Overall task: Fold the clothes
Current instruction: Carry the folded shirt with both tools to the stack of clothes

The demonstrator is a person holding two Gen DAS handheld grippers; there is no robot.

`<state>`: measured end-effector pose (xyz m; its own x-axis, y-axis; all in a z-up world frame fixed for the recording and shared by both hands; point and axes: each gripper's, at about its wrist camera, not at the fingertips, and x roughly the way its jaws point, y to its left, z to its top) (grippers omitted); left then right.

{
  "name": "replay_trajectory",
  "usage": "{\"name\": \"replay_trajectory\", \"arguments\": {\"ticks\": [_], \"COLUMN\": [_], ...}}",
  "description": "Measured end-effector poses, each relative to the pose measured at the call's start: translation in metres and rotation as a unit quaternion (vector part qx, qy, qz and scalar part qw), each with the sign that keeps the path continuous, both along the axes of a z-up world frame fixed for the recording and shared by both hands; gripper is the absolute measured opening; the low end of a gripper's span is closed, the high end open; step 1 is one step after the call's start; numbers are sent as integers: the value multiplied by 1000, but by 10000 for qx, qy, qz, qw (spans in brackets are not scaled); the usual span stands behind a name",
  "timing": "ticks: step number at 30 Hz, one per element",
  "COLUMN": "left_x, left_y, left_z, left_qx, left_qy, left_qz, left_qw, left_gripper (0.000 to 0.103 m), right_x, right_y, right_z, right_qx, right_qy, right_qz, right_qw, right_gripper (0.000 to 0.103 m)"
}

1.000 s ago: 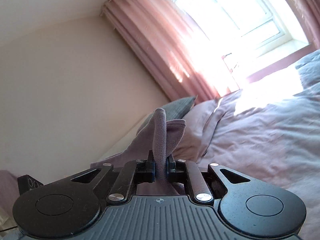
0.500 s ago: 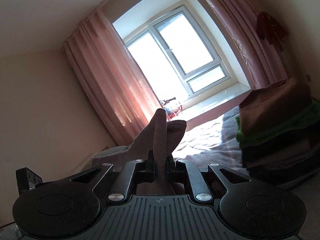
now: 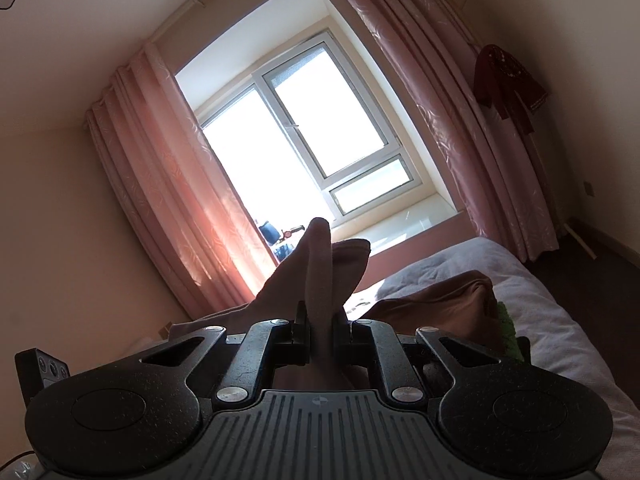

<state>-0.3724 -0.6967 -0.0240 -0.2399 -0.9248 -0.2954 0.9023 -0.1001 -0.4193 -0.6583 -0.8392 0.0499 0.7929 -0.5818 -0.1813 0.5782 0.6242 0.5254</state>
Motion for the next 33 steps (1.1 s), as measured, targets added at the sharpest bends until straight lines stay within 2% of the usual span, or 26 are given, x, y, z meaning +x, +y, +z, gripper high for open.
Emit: {"name": "replay_trajectory", "arguments": {"ticks": [3, 6, 11, 16, 20, 25, 30, 33], "left_x": [-5, -4, 1, 5, 11, 12, 16, 15], "left_y": [-34, -60, -106, -148, -179, -206, -216, -214], "left_z": [1, -2, -14, -30, -45, -57, -59, -55], "left_qx": [83, 184, 431, 716, 957, 1091, 1070, 904], "left_qy": [-6, -55, -92, -255, -283, -346, -124, -232], "left_qz": [65, 149, 200, 242, 331, 395, 435, 442], "left_qw": [9999, 9997, 9988, 9968, 9945, 9926, 9932, 9947], "left_gripper": [2, 2, 2, 2, 2, 1, 1, 1], "right_x": [-6, 2, 16, 30, 37, 34, 25, 28], "right_y": [-35, -60, -96, -142, -162, -178, -179, -181], "right_z": [-10, -17, -33, -55, -68, -82, -70, -57], "right_qx": [185, 233, 384, 734, 898, 1163, 1208, 1087], "right_qy": [-33, 140, 328, 580, 747, 664, 379, 342], "right_qz": [69, 142, 136, 46, -73, -296, -276, -253], "right_qw": [9998, 9995, 9986, 9956, 9931, 9905, 9916, 9932], "right_gripper": [6, 6, 6, 6, 6, 6, 6, 6]}}
